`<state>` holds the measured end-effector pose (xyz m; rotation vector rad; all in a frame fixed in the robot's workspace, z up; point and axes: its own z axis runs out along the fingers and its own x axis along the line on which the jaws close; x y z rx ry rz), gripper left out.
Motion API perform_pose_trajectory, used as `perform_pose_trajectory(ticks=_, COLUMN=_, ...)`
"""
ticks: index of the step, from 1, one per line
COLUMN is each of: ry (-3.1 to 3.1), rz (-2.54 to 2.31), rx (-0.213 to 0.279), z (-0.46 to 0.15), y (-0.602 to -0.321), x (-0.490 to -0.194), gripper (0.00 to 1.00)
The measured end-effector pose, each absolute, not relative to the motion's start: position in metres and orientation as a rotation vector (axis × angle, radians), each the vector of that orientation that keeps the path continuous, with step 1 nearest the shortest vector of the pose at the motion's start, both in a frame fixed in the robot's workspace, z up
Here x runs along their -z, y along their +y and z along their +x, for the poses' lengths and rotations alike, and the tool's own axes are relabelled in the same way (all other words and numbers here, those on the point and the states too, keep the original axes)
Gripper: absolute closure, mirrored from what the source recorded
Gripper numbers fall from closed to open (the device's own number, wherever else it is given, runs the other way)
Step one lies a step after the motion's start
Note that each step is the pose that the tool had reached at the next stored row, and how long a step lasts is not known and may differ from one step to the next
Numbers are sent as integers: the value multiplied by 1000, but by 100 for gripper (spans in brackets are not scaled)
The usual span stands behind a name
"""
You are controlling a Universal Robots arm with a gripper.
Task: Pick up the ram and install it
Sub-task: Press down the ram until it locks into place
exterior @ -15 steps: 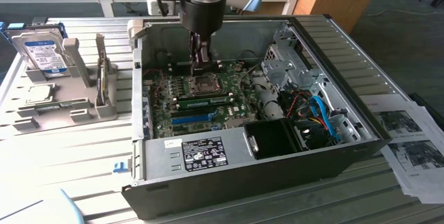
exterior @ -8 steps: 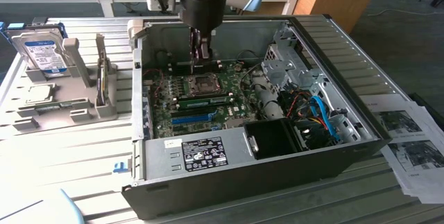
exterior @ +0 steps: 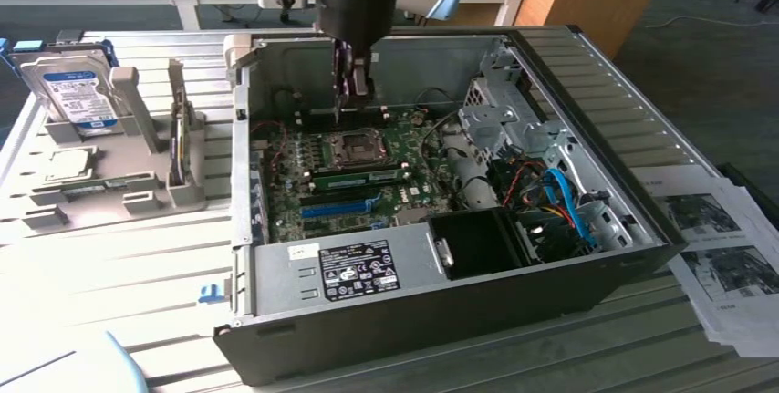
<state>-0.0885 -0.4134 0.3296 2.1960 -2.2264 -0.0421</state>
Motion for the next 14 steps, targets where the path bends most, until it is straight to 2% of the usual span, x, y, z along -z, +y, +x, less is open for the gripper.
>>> perform_pose_trajectory(ticks=14, ry=-2226, rz=2196, rx=41, z=-89, y=-413, x=-344, gripper=91)
